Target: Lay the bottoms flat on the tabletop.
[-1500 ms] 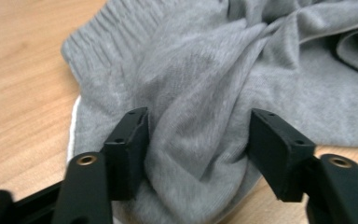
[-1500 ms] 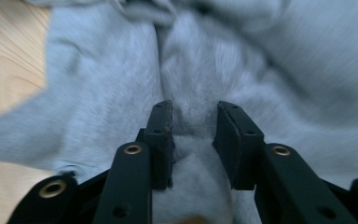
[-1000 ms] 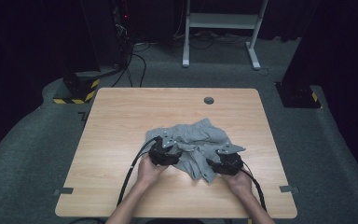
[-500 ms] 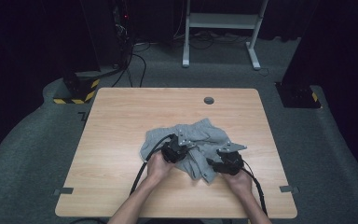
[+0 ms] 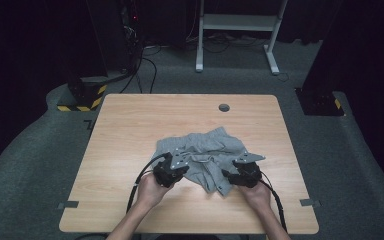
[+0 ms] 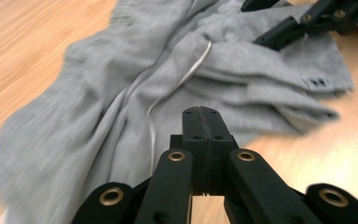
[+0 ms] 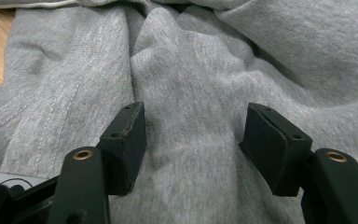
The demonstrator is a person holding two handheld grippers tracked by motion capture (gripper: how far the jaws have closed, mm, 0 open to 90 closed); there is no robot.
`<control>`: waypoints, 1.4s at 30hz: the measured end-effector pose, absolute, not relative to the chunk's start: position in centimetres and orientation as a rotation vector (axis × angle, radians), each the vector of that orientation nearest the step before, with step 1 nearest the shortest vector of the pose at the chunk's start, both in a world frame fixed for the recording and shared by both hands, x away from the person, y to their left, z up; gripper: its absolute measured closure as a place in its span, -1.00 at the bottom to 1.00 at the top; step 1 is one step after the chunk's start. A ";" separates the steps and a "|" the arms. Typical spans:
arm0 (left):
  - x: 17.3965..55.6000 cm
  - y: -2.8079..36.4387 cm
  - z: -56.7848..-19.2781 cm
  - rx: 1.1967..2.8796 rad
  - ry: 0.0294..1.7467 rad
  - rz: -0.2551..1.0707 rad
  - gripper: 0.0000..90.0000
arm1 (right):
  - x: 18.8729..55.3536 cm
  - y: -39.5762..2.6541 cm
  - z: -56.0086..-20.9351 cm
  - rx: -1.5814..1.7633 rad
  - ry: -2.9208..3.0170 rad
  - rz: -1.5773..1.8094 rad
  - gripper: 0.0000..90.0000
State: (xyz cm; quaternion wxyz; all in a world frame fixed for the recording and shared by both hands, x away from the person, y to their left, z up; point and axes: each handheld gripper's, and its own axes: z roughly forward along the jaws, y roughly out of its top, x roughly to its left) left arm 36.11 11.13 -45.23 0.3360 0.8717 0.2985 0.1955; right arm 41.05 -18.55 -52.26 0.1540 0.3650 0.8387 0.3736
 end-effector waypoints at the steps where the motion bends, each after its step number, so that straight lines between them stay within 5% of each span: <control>1: 36.0 11.3 -45.2 2.267 0.789 0.534 0.81 | 41.1 -18.5 -52.3 1.046 2.404 1.071 -0.14; 3: 36.3 11.3 -45.3 2.254 0.806 0.562 0.49 | 41.1 -18.5 -52.3 1.046 2.404 1.071 -0.14; 6: 37.6 9.9 -45.9 2.220 0.829 0.525 0.29 | 41.1 -18.5 -52.3 1.046 2.403 1.070 -0.14; 14: 41.4 4.4 -48.0 2.199 0.854 0.483 0.05 | 41.0 -18.5 -52.3 1.043 2.404 1.066 -0.14; 23: 43.4 4.6 -48.8 2.192 0.914 0.327 0.82 | 41.0 -18.5 -52.3 1.045 2.400 1.066 -0.15; 30: 42.0 5.8 -47.4 2.172 0.869 0.318 0.86 | 40.9 -18.7 -52.3 1.049 2.376 1.043 -0.14; 38: 40.0 6.6 -46.7 2.169 0.810 0.317 0.86 | 40.3 -20.0 -52.0 1.105 2.273 1.087 0.37; 42: 38.5 8.1 -46.5 2.161 0.805 0.323 0.86 | 40.2 -19.9 -52.0 1.078 2.289 1.087 0.43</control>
